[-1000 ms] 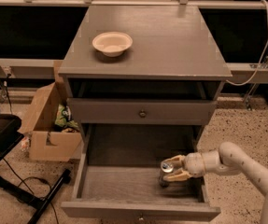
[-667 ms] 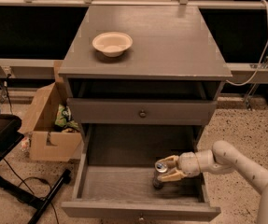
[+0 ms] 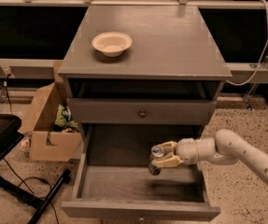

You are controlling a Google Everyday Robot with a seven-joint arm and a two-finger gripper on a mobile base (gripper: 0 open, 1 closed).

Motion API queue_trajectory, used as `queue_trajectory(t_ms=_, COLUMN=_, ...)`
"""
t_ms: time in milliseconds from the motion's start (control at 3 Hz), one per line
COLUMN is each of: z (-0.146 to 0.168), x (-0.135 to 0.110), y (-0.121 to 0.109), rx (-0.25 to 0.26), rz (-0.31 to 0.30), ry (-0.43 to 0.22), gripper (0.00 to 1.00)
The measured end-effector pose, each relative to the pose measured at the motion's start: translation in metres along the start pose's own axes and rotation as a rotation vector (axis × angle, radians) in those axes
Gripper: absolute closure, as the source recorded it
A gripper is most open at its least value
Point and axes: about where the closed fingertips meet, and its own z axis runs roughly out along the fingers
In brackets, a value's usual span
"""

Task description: Pick redbull can from middle drawer and place on counter

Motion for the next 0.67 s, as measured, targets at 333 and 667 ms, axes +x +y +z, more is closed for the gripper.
queue_trajectory(t_ms=333, z=-0.026, x=-0.093, y=0.000, rx=0.091, rz=-0.049, ry=0.010, gripper=1.00)
queue_trajectory(t_ms=667, z=-0.061, x=-0.193, y=-0.005, rx=0.157, rz=-0.092, ry=-0.002, gripper=1.00)
